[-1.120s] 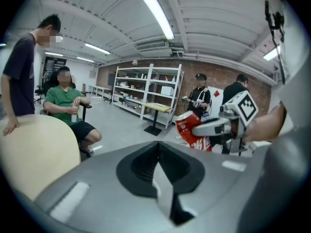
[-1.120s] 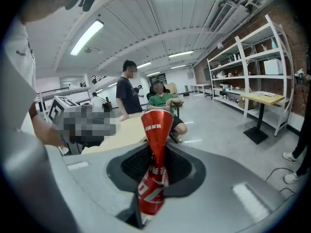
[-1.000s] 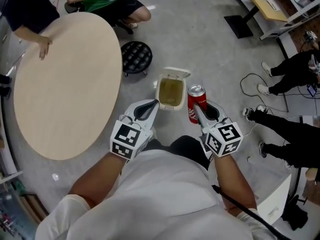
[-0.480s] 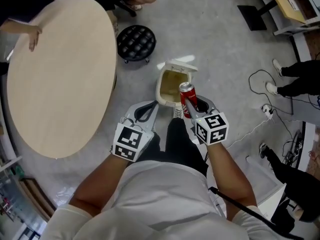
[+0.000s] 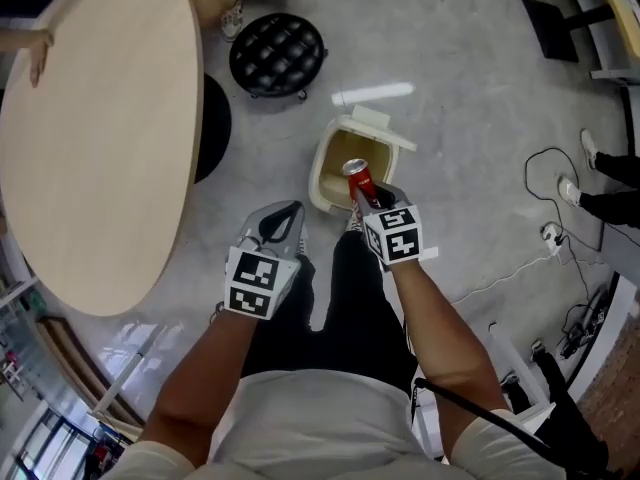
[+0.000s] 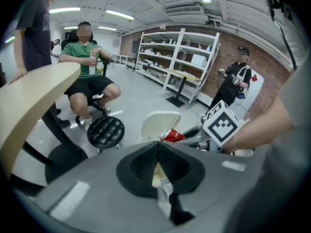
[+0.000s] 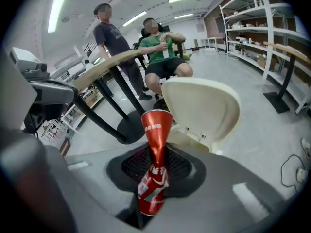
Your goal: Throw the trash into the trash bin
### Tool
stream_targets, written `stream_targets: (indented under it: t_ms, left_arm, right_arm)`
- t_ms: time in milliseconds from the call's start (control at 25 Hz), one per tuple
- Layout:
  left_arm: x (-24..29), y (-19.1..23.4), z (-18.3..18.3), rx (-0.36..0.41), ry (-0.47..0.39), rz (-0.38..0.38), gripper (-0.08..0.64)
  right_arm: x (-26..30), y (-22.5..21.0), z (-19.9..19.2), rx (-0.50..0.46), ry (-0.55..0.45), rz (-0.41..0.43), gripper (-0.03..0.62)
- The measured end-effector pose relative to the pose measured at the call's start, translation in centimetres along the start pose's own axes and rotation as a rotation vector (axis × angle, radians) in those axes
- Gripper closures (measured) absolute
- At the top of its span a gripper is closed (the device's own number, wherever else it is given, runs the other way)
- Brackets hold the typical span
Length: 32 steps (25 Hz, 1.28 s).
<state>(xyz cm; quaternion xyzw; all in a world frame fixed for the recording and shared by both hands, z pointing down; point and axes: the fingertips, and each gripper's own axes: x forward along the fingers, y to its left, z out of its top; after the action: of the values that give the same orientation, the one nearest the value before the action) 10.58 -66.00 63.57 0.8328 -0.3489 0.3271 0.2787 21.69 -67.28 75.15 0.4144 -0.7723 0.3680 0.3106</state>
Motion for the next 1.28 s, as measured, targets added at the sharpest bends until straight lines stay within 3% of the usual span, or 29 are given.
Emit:
stream_targets:
  t_ms: [160, 560, 880, 1080, 1200, 1280]
  left_arm:
    - [3.1, 0.3, -1.6, -0.039, 0.054, 0.017, 0.553]
    - [8.0, 0.2, -3.6, -0.014, 0.120, -0.013, 0.554]
    - [9.0, 0.0, -5.1, -0.046, 0.140, -0.005, 0.554]
    - [9.4, 0.3, -6.3, -0.069, 0.154, 0.006, 0.554]
    - [9.6, 0.6, -6.6, -0.079, 0.156, 0.005, 0.553]
    - [9.7, 0.7, -6.5, -0.076, 0.156, -0.002, 0.554]
  right_arm:
    - [3.5, -1.5, -2.8, 0.002, 0.077, 0.019, 0.518]
    - [10.2, -4.2, -5.6, -0.103, 0.196, 0.048, 0.518]
    - [14.1, -5.1, -6.3, -0.299, 0.273, 0.026, 0.518]
    - [15.7, -5.6, -6.9, -0.343, 0.310, -0.008, 0.515]
    - [15.8, -5.7, -6.7, -0.344, 0.322, -0.022, 0.438]
    - [15.7, -5.5, -6.5, -0.336, 0.320, -0.022, 0.435]
